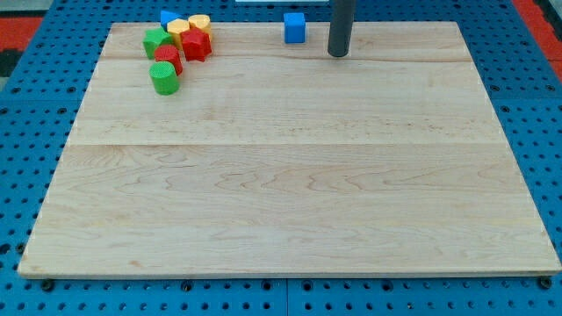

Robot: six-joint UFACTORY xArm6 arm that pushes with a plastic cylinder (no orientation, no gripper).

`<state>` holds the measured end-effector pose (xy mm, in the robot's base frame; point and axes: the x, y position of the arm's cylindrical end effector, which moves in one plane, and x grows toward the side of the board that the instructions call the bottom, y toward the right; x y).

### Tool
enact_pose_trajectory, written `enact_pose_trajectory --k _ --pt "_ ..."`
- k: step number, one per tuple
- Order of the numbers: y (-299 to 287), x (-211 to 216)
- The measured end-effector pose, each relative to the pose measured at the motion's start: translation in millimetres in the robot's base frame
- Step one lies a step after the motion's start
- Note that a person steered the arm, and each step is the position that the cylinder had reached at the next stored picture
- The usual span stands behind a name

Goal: Point your arm at the right side of the blue cube

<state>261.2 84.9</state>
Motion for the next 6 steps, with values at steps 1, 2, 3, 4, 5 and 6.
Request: enact_pose_trajectory --k 1,2,3,4,5,6 --pt "0 0" --pt "-3 0" --pt "-3 -5" --pt "2 -6" --pt "-4 -6" --pt "-32 -10"
